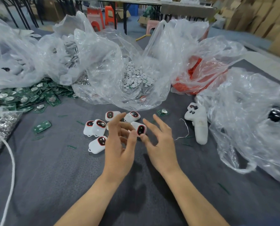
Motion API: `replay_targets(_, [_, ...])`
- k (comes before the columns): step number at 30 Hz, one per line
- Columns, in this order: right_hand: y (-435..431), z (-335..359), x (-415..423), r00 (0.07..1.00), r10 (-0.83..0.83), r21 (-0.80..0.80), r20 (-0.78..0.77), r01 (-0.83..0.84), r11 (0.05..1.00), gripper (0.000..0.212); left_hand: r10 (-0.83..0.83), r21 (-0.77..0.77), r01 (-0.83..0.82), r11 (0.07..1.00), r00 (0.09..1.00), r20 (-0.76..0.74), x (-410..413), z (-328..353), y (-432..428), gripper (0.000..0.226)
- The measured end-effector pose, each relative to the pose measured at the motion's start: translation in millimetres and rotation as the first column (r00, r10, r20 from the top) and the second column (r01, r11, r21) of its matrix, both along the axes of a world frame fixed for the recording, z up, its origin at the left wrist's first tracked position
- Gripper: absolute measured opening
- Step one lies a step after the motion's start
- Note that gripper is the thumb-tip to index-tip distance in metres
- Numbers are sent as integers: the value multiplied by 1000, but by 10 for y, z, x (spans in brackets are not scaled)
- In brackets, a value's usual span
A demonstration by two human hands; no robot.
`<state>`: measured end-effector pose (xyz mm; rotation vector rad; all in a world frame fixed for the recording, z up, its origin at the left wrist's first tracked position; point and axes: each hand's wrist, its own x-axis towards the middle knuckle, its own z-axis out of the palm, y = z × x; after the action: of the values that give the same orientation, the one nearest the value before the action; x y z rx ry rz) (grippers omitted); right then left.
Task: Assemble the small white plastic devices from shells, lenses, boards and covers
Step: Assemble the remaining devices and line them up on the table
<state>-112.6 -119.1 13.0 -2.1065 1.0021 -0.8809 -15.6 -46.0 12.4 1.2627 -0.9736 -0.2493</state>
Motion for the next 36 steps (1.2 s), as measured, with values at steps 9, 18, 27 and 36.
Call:
replay_targets(9, [-744,530,-83,906,-320,31,276,324,945,35,-161,419,-99,903,825,542,33,-95,-85,45])
replay_targets(18, [-2625,897,109,823,-445,9,-353,479,878,35,-218,516,-68,854,853,474,14,-13,-80,60])
replay_targets(27, [-2740,706,173,675,-432,-200,-599,396,896,29,-196,481,-47,875,875,442,27,-44,-90,56])
replay_targets(36, [-2692,867,41,691,-379,-227,-615,306,925,22,-176,443,-29,896,893,413,21,-21,-101,51])
